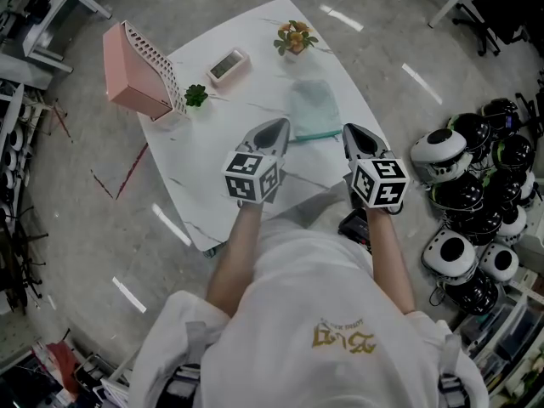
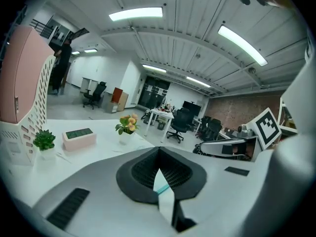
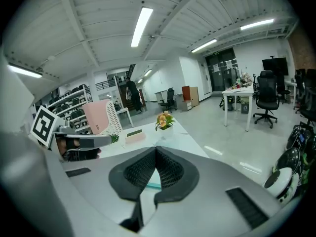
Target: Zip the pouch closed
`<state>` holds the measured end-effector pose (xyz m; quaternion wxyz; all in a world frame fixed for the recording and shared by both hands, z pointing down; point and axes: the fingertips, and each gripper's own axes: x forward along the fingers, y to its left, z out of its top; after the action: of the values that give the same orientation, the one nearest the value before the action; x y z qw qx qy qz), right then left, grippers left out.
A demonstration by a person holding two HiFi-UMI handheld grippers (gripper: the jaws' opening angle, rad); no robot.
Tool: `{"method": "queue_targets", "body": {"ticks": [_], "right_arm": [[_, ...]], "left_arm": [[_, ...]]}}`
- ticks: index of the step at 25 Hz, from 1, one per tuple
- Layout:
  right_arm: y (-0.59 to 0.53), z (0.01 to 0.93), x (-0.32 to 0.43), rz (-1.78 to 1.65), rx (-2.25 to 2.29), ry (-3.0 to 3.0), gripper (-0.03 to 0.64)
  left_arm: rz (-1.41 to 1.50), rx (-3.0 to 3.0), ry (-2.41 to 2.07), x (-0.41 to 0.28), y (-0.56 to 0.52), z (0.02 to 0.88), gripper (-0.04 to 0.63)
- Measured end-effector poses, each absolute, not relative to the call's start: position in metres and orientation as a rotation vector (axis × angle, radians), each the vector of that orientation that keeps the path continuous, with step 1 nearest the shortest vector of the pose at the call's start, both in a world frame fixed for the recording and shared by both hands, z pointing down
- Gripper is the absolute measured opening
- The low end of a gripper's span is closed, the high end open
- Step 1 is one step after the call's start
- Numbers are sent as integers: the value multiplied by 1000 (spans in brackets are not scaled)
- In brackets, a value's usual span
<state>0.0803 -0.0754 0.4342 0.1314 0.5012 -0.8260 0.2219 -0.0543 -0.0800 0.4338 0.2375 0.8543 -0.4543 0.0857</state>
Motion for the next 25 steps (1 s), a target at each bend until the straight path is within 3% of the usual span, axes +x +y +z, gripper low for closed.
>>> {"method": "queue_targets", "body": {"ticks": [25], "right_arm": [[-71,444,91,666,1455,-2373,12]], "left_arm": [[266,2312,-1228,-46,-76,446,17]]}}
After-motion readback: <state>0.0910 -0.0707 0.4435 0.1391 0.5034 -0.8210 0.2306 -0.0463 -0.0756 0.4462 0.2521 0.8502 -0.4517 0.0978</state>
